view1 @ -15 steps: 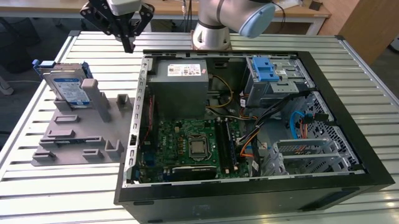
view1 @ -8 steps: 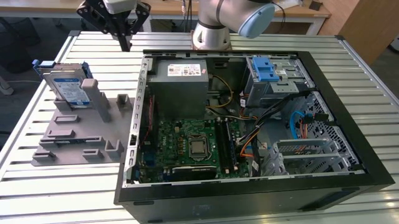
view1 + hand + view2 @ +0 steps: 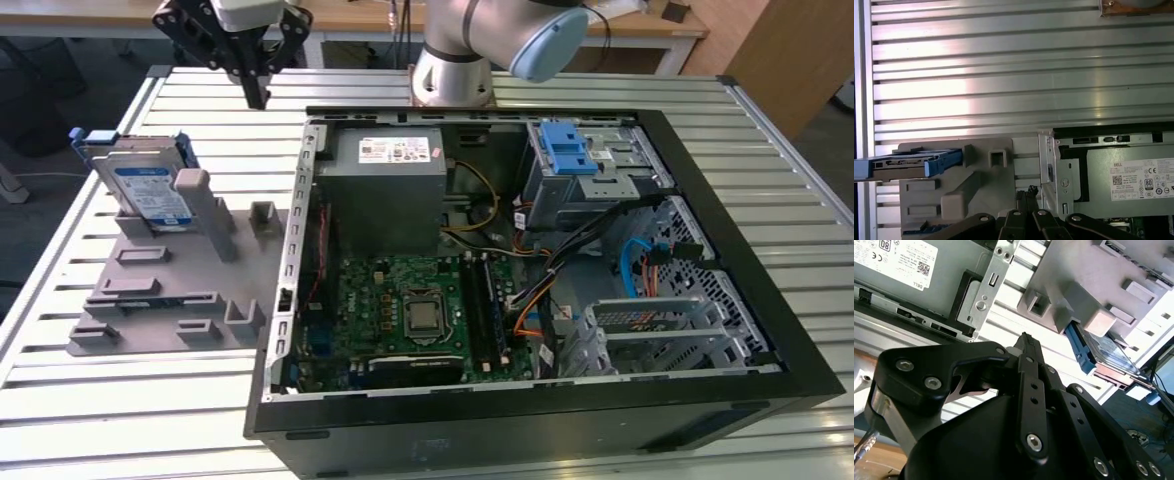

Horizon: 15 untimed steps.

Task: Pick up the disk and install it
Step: 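Reach for the disk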

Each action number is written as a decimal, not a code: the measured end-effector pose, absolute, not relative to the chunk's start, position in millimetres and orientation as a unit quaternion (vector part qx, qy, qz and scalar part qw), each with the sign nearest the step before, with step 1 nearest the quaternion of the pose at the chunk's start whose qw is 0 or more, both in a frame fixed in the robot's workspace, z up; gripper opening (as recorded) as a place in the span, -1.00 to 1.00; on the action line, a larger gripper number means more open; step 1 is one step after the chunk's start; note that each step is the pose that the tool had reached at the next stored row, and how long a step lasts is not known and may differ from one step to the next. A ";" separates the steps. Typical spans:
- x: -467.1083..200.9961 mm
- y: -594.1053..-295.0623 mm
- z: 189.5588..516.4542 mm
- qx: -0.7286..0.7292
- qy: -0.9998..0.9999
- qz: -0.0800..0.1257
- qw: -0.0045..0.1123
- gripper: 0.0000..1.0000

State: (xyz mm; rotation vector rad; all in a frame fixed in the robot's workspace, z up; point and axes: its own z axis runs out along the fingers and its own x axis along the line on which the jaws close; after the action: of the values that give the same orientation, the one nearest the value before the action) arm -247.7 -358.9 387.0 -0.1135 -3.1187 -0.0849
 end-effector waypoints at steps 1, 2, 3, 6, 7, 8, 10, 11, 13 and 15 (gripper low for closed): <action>-249.2 -358.9 387.0 -0.034 -0.999 -0.027 0.010 -0.79; -250.6 -358.9 386.9 -0.032 -0.999 -0.027 0.010 -0.79; -252.1 -358.9 386.9 -0.030 -0.999 -0.027 0.010 -0.79; -257.5 -358.9 386.8 -0.024 -0.999 -0.027 0.010 -0.79; -259.4 -358.9 386.8 -0.023 -0.999 -0.027 0.010 -0.79; -261.0 -358.9 386.7 -0.022 -0.999 -0.027 0.010 -0.79; -264.2 -358.9 386.6 -0.020 -0.999 -0.027 0.010 -0.79; -265.6 -358.9 386.6 -0.020 -0.999 -0.027 0.010 -0.79; -268.4 -358.9 386.5 -0.019 -0.999 -0.027 0.010 -0.79; -271.5 -358.9 386.5 -0.017 -0.999 -0.027 0.010 -0.79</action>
State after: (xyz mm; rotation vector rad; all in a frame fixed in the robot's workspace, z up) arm -271.5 -358.9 386.5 -0.0543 -3.1193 -0.0844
